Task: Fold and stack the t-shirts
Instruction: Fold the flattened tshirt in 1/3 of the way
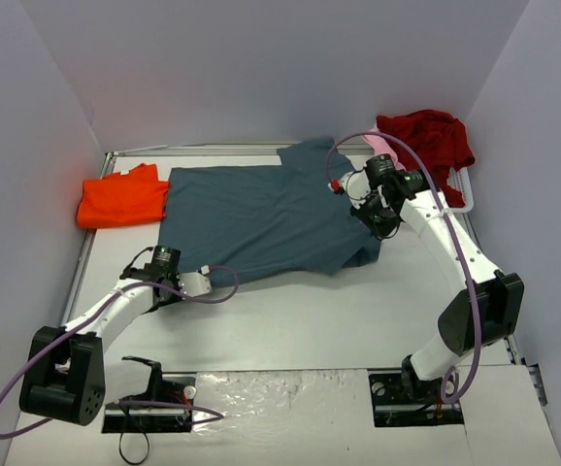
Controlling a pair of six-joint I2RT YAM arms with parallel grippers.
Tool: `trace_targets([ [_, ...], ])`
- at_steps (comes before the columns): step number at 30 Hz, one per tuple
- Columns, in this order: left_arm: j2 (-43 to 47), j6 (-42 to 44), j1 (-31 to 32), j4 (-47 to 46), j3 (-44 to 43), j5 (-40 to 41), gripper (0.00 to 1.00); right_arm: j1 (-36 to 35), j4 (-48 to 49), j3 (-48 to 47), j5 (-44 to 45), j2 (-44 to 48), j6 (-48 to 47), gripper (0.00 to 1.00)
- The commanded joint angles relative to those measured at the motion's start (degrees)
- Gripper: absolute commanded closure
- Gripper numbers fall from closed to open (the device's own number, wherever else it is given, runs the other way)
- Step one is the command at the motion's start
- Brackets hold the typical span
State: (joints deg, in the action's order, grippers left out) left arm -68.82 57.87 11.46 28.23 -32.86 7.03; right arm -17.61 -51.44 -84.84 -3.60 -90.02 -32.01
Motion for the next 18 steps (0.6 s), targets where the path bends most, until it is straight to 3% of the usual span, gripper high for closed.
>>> trace_targets([
  [1,1.5,0.9,-0.7,1.4,-0.7,0.6,0.98,0.6,-2.2,-4.9,2.0,-1.3,-1.1,1.00],
  [18,0.9,0.2,-0.7,0.3,-1.9,1.0,0.98,0.6,-6.0,-22.8,0.9,-12.4,-2.4,1.00],
])
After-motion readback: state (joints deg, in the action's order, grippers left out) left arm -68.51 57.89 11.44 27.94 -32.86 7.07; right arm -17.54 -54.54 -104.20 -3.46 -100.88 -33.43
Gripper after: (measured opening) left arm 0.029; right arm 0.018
